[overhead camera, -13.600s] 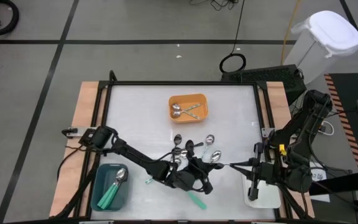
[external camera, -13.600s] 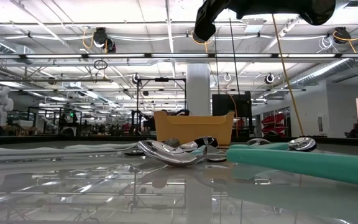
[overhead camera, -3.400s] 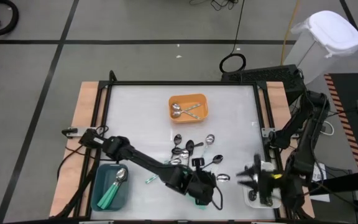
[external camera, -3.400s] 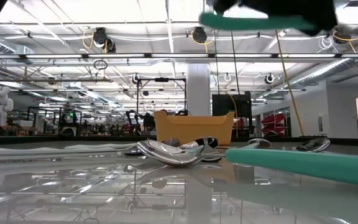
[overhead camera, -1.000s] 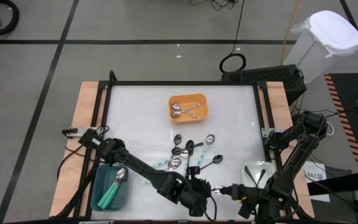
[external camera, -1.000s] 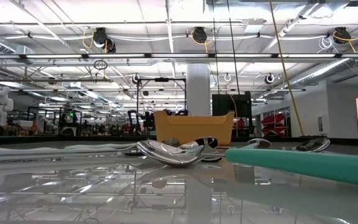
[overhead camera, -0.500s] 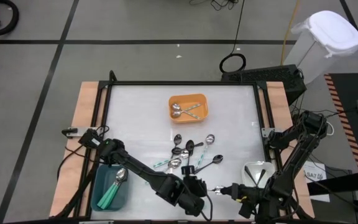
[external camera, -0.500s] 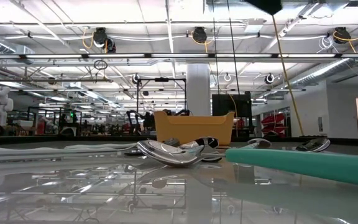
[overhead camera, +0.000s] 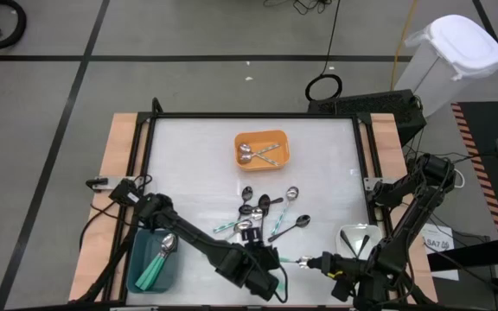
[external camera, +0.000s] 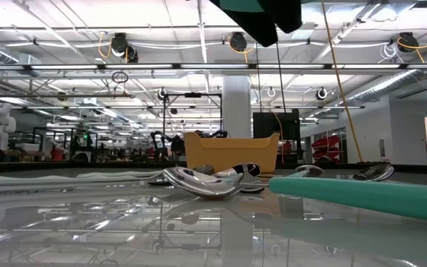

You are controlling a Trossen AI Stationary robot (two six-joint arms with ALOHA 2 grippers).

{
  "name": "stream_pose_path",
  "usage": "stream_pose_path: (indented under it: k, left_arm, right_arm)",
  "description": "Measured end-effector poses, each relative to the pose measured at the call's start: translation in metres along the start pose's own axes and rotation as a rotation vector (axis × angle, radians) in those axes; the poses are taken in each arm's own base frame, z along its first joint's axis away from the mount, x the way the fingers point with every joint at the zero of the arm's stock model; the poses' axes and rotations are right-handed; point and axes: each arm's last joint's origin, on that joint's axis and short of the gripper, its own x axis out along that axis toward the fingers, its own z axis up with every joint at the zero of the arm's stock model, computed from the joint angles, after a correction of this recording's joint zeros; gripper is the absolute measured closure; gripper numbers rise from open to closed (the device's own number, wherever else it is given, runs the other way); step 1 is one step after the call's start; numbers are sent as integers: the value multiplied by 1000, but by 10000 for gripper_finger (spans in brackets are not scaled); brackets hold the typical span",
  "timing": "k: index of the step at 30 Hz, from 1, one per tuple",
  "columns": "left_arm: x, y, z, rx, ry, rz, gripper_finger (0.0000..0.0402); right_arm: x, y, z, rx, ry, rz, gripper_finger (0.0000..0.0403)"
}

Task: Sort silverware by color (type)
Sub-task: Put the green spoon into the blue bin

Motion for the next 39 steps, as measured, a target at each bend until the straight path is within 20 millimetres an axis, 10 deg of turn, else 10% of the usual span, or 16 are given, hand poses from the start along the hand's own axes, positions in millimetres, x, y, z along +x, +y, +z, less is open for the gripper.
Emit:
stream_pose_path:
  k: [25,39]
  left_arm:
    - [0,-2,-1,-12,53,-78,317]
    - [-9,11,-21,-185,185,118,319]
  right_arm:
    - [0,1,0,-15,-8,22,397]
    - [-3,0,1,89,15,-51,292]
